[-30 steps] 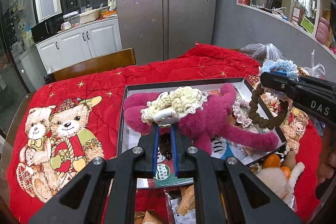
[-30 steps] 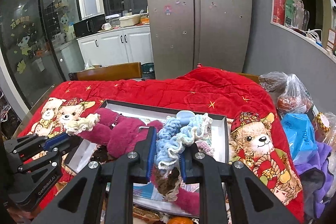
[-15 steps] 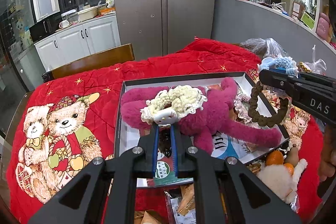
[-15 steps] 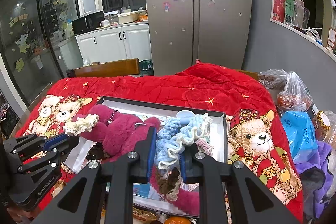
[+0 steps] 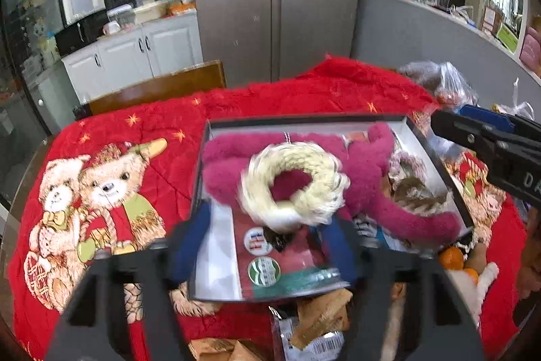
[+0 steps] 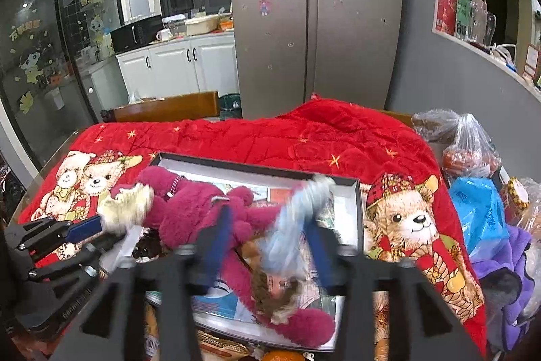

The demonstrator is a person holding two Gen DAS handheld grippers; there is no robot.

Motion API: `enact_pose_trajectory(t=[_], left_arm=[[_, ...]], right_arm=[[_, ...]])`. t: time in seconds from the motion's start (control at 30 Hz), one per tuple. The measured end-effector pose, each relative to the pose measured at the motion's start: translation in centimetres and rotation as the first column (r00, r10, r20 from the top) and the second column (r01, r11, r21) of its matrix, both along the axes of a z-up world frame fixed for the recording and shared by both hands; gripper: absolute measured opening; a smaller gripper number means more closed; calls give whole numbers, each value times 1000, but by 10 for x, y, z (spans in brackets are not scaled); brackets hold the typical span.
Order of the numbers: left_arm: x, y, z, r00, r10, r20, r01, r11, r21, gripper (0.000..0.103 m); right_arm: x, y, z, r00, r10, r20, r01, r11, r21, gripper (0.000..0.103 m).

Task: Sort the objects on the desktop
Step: 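Lower both tools over the picture box and open them to drop the scrunchies, then withdraw both open tools from the box back over the pile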

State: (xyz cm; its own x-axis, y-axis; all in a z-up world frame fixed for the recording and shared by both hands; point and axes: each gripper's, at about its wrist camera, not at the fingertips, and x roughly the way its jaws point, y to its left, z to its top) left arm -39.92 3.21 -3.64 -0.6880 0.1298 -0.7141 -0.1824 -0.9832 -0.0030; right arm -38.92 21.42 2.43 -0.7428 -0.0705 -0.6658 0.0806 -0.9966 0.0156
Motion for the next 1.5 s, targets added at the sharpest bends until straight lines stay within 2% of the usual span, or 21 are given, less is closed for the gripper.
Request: enact_pose_trajectory(t=[0.17, 0.87, 1.03, 1.17, 1.33, 1.5], left_arm=[[2, 4, 4, 1000, -12, -9, 12, 999, -39, 72], [1, -15, 17, 999, 30, -25, -31, 999, -27, 73], [6, -28, 31, 997, 55, -49, -55, 998, 1, 73], [14, -31, 44, 996, 57, -73, -57, 998, 7, 73], [34, -30, 66, 993, 39, -114, -37, 999, 19, 73], [65, -30, 91, 985, 10, -171, -3, 999, 40, 83]], right_arm=[[5, -5, 7, 1000, 14, -24, -13, 999, 33, 65], [8, -9, 9, 999, 34, -27, -33, 999, 29, 65], [10, -6, 13, 999, 44, -20, -44, 999, -8, 65], [20, -13, 21, 997, 60, -41, -60, 998, 2, 66], [32, -24, 31, 994, 94, -55, -94, 996, 0, 72], [60, -41, 49, 985, 141, -97, -142, 990, -1, 73]])
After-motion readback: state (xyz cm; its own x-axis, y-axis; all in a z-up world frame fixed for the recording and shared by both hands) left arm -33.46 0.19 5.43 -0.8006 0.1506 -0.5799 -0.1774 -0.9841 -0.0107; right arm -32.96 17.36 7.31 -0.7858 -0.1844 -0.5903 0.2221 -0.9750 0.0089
